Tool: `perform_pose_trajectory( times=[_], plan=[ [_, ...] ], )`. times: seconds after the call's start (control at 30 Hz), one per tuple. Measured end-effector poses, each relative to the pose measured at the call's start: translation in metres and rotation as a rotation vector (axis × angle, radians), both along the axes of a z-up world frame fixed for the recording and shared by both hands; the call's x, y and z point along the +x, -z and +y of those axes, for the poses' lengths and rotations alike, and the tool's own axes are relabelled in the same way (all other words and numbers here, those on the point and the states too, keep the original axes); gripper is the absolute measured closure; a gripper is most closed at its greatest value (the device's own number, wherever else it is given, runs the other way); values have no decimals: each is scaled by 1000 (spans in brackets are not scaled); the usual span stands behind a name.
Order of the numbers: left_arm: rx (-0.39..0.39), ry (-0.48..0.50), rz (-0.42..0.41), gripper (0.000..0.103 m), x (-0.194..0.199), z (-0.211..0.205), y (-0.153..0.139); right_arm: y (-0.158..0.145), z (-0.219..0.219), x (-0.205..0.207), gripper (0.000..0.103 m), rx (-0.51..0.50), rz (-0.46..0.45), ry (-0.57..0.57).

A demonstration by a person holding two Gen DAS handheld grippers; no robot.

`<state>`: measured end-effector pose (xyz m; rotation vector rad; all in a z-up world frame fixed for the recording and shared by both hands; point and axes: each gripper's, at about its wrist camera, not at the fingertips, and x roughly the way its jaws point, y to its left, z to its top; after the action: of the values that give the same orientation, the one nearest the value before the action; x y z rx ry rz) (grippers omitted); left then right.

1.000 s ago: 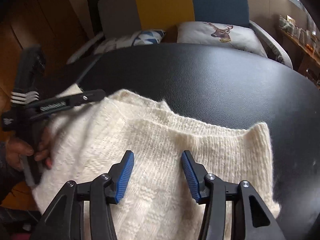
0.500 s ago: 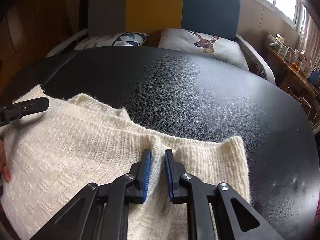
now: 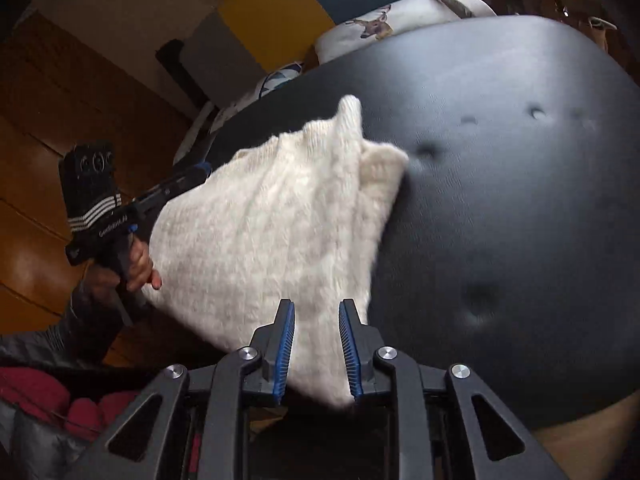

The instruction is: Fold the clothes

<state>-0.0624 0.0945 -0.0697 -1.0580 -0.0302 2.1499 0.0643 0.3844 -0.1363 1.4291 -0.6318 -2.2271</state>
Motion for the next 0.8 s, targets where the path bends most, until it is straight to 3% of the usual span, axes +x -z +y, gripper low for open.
perform_pose_trajectory(
  times=[0.1, 0.2, 0.3, 0.43, 0.6, 0.67, 0.7, 0.73, 0.8],
  plan=[
    [2, 82, 2, 77, 13, 27, -7, 13, 2, 9, 79, -46, -1, 4],
    [-47, 124, -11, 77, 16, 53, 2, 22, 1, 5, 79, -84, 11, -15],
    [-84, 138, -29, 77, 11, 69, 10, 27, -8, -5, 79, -140, 20, -100],
    [-77, 137, -47, 77, 3, 80, 12, 32, -16, -10, 79, -133, -27, -189],
    [-147, 168, -69, 77, -5, 102, 31, 30, -28, -10, 79, -326, -75, -396],
    [-177, 181, -78, 77, -8, 111, 39, 34, -41, -7, 79, -182, -134, -488],
    [-192, 187, -82, 77, -10, 116, 43, 43, -45, -5, 86, -59, -186, -508],
    [-207, 194, -87, 77, -11, 121, 47, 48, -46, -3, 97, -6, -213, -517],
    [-204, 191, -92, 73, -14, 126, 56, 46, -41, -1, 98, 7, -206, -497]
  ],
)
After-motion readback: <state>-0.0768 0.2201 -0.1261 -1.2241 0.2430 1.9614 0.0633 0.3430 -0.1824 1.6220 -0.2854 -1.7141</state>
